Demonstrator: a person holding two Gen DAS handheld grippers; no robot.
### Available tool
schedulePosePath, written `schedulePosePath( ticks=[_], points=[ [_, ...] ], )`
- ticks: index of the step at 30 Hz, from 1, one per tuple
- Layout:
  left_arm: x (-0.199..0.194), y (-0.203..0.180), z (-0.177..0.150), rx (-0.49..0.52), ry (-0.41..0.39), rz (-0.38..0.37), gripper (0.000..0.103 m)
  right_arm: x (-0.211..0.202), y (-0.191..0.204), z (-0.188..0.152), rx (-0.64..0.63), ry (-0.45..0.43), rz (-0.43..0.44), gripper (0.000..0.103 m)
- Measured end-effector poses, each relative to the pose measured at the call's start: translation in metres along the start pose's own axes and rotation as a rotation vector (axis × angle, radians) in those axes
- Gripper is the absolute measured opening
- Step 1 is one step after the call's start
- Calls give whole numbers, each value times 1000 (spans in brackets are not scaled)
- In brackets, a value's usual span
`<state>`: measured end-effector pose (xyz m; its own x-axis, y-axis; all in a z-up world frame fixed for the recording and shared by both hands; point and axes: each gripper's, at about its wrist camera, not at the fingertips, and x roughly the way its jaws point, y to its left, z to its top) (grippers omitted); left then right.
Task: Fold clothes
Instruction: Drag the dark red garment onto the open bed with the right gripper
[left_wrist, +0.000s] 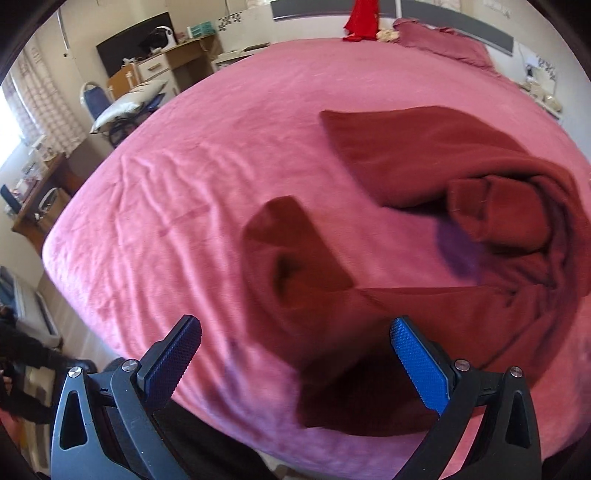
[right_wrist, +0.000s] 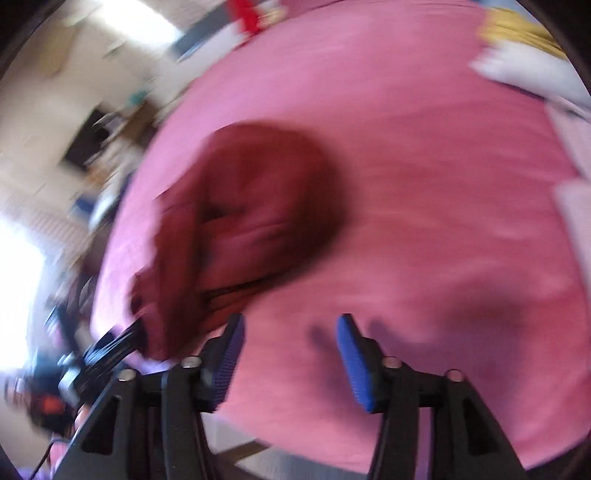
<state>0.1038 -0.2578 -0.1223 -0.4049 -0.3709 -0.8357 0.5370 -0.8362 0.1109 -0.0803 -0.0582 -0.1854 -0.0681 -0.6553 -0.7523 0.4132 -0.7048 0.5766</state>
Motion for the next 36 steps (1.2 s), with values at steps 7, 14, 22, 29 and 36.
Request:
schedulePosePath(
  ticks=[7,14,22,29,36],
  points=[
    [-21,3,-5,-10,-7,12,103,72,57,52,-62,107,-83,62],
    [-20,15,-7,-36,-15,52,103,42,22,77,181,68,264,12],
    [-5,-4,1,-9,-4,21,103,-130,-58,141,300,-438,619,4],
    [-6,-30,-2,32,2,-24,103,-122,-37,119,92,-299,273,79],
    [-24,-27,-5,70,-37,4,103,9,24,84,-2,29,86,78]
  ],
)
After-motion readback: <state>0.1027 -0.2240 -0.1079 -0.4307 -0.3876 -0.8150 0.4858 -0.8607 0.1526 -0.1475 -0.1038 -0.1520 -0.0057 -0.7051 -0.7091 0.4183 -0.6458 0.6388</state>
